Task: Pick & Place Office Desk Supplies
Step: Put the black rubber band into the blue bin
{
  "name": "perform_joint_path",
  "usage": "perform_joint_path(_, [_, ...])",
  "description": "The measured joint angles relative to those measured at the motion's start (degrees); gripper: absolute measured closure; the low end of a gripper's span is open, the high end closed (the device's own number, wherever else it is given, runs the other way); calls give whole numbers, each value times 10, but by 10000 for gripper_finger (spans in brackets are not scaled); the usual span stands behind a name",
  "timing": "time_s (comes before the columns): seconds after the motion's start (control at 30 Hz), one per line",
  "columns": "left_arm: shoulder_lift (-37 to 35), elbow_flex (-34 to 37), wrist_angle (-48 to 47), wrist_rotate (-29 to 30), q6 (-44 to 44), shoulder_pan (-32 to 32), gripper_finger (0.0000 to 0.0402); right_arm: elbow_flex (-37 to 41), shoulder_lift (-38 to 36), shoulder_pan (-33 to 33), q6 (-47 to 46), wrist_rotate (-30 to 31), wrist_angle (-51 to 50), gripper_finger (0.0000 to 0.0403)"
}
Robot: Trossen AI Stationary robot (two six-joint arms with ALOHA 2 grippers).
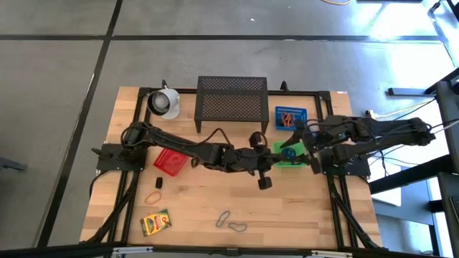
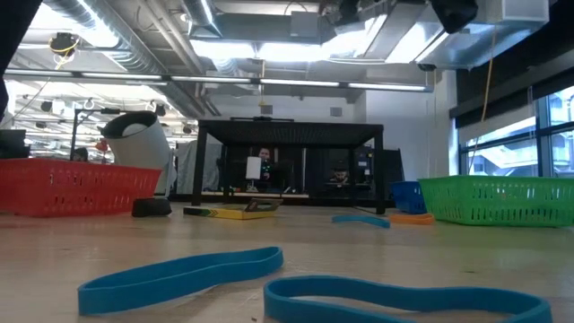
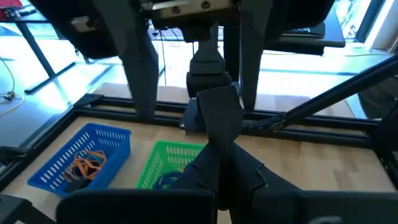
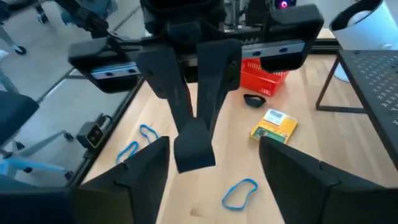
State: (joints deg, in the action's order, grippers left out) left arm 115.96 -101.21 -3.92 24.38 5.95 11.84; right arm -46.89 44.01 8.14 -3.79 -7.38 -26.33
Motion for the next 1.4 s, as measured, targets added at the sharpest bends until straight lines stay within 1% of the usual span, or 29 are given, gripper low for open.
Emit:
perform_joint_path(0.17, [0, 0, 6, 0, -8, 0, 398, 0, 26, 0, 1, 3, 1, 133])
perform_joint_path(0.27, [0, 0, 7, 0, -14, -1, 398, 0, 34, 0, 1, -7, 2, 138])
perform_joint_path(0.33, [0, 0, 8, 0, -15, -2, 398, 0, 38, 0, 0, -8, 2, 151])
perform_joint_path(0.47, [0, 0, 8, -4, -16, -5, 398, 0, 45, 0, 0, -7, 1, 200])
perform_joint_path(0.73, [0, 0, 3, -3, -13, -5, 398, 0, 44, 0, 0, -12, -1, 352])
perform_joint_path(0.77, [0, 0, 1, -3, -11, -5, 399, 0, 44, 0, 2, -12, -2, 363])
perform_joint_path(1.07, [0, 0, -5, 0, 1, -5, 395, 1, 44, 0, 0, -26, 0, 365])
perform_joint_path(1.23, [0, 0, -5, 12, 4, -3, 366, 1, 44, 0, 0, -28, 1, 365])
perform_joint_path(1.33, [0, 0, -11, 13, 3, -3, 361, 1, 44, 0, -2, -30, -5, 366])
perform_joint_path(1.4, [0, 0, -20, 14, 0, -2, 354, 1, 44, 0, -5, -32, -14, 381])
